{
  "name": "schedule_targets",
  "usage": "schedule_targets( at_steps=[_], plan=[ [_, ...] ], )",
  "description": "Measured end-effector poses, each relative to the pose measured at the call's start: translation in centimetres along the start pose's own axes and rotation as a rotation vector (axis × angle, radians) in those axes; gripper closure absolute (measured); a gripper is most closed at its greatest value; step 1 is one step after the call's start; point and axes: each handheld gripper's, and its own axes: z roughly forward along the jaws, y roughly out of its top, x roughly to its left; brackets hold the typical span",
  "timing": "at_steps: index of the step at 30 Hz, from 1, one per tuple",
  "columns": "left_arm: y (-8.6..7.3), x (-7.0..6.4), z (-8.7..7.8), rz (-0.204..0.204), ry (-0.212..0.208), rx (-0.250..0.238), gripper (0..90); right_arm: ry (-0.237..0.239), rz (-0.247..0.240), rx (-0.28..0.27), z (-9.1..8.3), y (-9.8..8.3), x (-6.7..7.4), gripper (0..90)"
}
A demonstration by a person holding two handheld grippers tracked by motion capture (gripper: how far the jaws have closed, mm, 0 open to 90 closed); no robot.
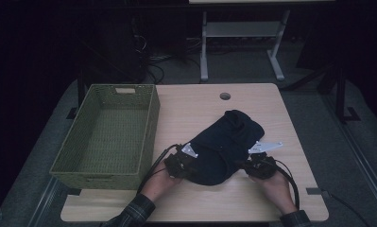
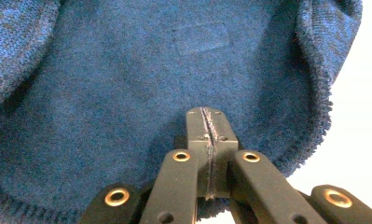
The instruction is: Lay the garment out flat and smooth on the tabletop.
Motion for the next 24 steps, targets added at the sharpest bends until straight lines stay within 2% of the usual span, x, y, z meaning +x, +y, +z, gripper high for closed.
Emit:
schedule_targets(
  at_steps=[2,3,4,6,7,10,14,17,18,19,20,21,24],
  plan=[
    [0.0,0.1,0.0,-0.001,-0.003,-0.002,89.1,-0.001,-0.003,-0.001,0.2,0.0,0.0,90.0],
    [0.0,0.1,0.0,-0.007,-0.009,-0.005,88.4,-0.01,-0.012,0.017,0.7,-0.1,0.1,90.0],
    [0.0,0.1,0.0,-0.01,-0.013,-0.005,88.0,-0.005,-0.001,0.024,0.8,-0.1,0.1,90.0],
    [0.1,0.2,0.0,-0.015,-0.023,0.004,85.7,-0.028,-0.02,0.065,1.4,-0.2,0.3,90.0],
    [0.2,0.1,0.0,-0.018,-0.02,0.008,85.2,-0.032,-0.038,0.068,1.5,-0.3,0.2,90.0],
    [0.4,0.1,-0.1,-0.013,-0.013,0.019,83.8,-0.027,-0.03,0.069,1.5,-0.2,0.2,90.0],
    [1.3,0.4,-0.5,-0.024,0.005,0.006,86.3,-0.03,-0.038,0.07,1.5,-0.2,0.3,90.0],
    [2.8,0.7,-1.1,-0.01,0.021,-0.003,89.9,-0.031,-0.046,0.072,1.5,-0.2,0.3,90.0],
    [2.8,0.7,-1.1,-0.01,0.021,-0.003,90.0,-0.031,-0.046,0.072,1.5,-0.2,0.3,90.0],
    [3.7,1.1,-1.3,-0.008,0.029,-0.01,90.0,-0.031,-0.05,0.073,1.5,-0.2,0.3,90.0],
    [3.7,1.1,-1.3,-0.008,0.029,-0.01,90.0,-0.031,-0.05,0.073,1.5,-0.2,0.3,90.0],
    [4.8,1.5,-1.1,-0.01,0.047,-0.017,90.0,-0.032,-0.049,0.074,1.5,-0.2,0.3,90.0],
    [6.6,2.4,-0.9,-0.002,0.081,-0.026,90.0,-0.035,-0.049,0.076,1.6,-0.1,0.4,90.0]
  ],
)
